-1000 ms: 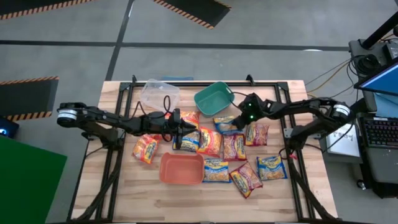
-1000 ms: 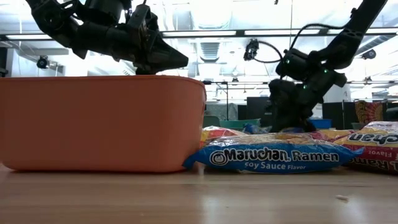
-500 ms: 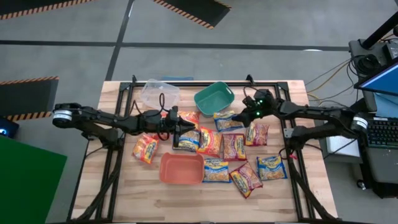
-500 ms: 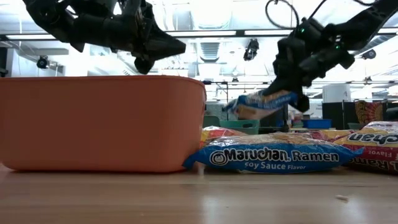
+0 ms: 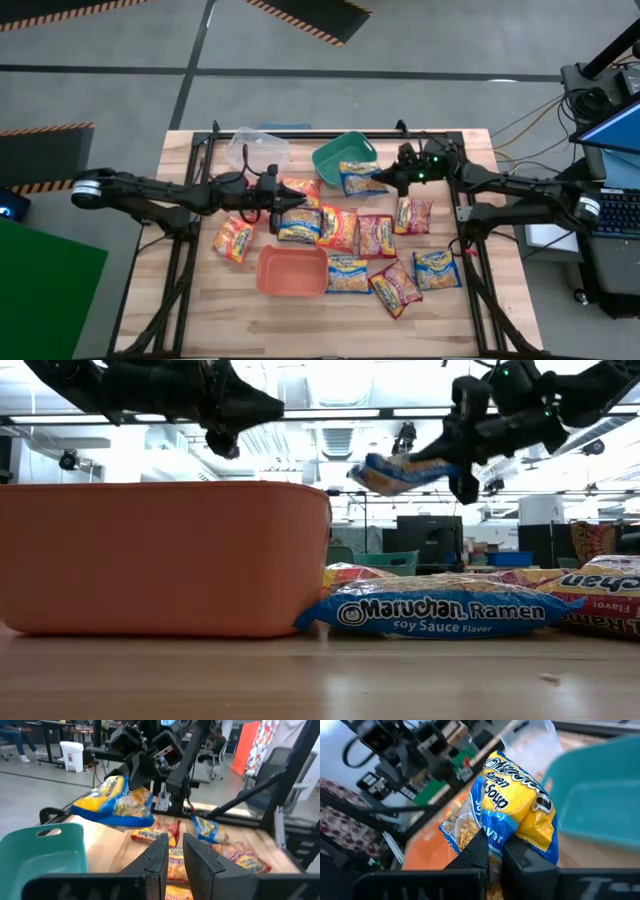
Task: Sort Maruchan noodles
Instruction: Put the blue noodle pack into the green bin
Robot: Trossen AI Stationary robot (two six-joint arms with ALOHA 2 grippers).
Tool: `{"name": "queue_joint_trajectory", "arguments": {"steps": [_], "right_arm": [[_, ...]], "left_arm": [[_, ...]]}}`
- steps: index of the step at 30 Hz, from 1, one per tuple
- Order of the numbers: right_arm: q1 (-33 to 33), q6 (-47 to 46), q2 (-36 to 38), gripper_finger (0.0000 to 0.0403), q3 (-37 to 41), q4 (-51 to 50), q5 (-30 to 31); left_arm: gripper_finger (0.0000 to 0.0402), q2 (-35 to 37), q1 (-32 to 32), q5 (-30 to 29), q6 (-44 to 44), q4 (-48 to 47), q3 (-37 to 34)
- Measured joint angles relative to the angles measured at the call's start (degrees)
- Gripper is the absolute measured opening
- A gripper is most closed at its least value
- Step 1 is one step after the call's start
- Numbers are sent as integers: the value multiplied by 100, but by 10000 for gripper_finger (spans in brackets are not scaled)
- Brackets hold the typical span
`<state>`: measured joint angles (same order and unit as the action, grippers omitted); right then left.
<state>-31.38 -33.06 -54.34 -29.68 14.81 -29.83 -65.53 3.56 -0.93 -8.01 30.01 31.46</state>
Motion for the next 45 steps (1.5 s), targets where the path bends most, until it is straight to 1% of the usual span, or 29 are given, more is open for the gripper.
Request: {"name": "queue_joint_trajectory", "arguments": {"steps": [3, 5, 8, 11, 18, 21, 23, 31, 33, 37, 40, 42, 45], "right_arm": [[13, 36, -143, 11, -378, -106, 9], [12, 246, -263, 11, -681, -272, 31], [11, 666, -461, 11, -1273, -848, 201], [9, 1313, -723, 11, -2020, -1940, 551], [7, 2564, -1762, 11, -3943, -4848, 1965], [2, 2873, -2223, 12, -4478, -5591, 2434], [0, 3046, -2486, 12, -4731, -5814, 2543], [-17, 3801, -3293, 12, -5363, -6144, 2572], [-17, 3994, -3473, 12, -5527, -6364, 2795], [-17, 4340, -3783, 12, -5701, -6634, 3523], [-29, 4561, -3949, 12, -5744, -6648, 4054], [-39, 4647, -4028, 12, -5756, -6660, 4208], [-33, 4768, -4119, 12, -5787, -6654, 4204]], "left_arm": [[40, 235, 1, 0, -32, -255, 0], [40, 350, 1, 0, 2, -353, -2], [40, 478, 8, 0, 4, -348, -2], [40, 531, 8, 0, 2, -426, -2], [40, 458, 7, 0, -4, -478, -2], [40, 410, 1, 0, -39, -480, -2], [40, 392, 1, 0, -41, -502, -4], [40, 391, 1, -7, -35, -620, -7], [40, 391, 1, -9, -22, -665, -8], [40, 391, 1, -13, -6, -672, -11], [40, 391, 1, -13, 2, -707, -11], [40, 391, 1, -15, 25, -705, -11], [40, 391, 1, -17, 59, -706, -11]]}}
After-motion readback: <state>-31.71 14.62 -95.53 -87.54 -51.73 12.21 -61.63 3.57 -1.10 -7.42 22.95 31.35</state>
